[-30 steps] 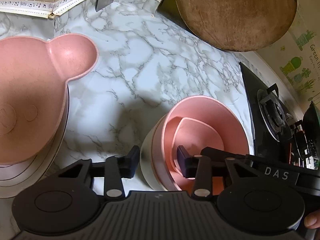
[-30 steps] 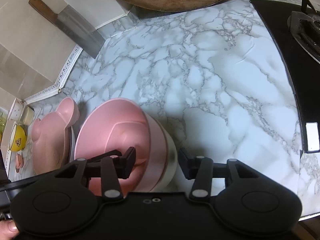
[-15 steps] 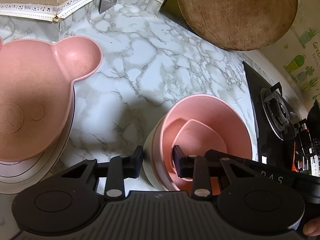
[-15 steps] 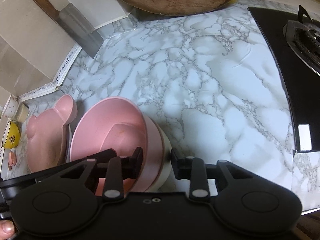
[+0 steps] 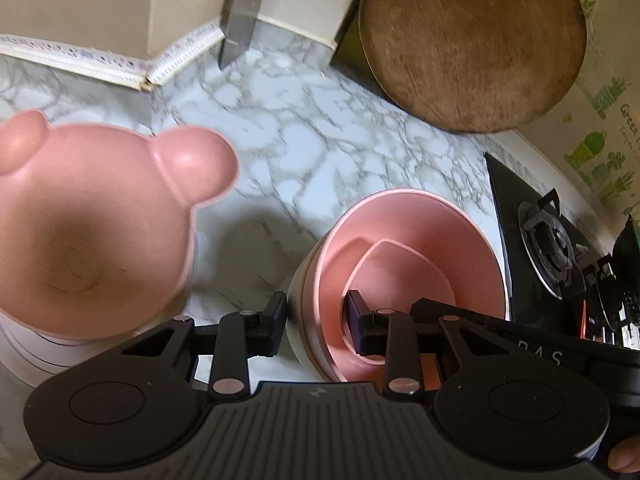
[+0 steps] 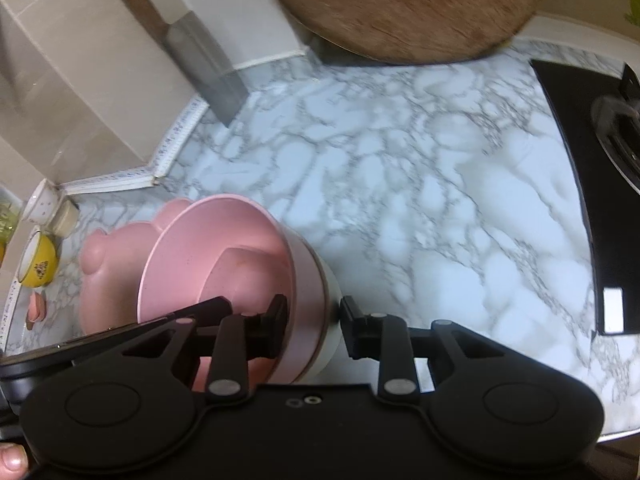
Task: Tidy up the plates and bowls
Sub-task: 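Lift the stacked bowls with both tools and carry them over the bear plate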
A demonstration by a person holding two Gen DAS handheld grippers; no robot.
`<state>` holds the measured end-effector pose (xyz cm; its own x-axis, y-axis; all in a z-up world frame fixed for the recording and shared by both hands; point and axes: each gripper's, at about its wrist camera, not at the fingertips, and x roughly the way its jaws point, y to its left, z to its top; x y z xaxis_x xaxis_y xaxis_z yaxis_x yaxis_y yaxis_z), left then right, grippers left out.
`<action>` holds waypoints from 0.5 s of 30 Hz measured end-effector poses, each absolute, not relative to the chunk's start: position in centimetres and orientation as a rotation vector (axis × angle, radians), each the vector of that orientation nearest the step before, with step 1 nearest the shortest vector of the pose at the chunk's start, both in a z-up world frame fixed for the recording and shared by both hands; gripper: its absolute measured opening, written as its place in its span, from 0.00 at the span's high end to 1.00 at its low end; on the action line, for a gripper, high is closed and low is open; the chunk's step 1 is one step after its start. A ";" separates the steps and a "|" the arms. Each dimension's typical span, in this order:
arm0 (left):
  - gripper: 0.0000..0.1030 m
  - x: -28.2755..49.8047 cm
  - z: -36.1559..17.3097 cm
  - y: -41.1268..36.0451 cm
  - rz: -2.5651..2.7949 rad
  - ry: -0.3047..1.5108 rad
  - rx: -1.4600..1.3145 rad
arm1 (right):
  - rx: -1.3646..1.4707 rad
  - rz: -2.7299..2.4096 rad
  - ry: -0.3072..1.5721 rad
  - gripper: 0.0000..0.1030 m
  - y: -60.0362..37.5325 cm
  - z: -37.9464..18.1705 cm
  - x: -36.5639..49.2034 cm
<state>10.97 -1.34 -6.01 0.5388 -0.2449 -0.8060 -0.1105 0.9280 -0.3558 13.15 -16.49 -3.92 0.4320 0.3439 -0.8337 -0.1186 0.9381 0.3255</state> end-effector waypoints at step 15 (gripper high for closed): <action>0.70 9.6 -1.4 5.1 0.060 0.904 -0.368 | 0.143 0.433 1.023 0.73 -8.0 -0.7 14.4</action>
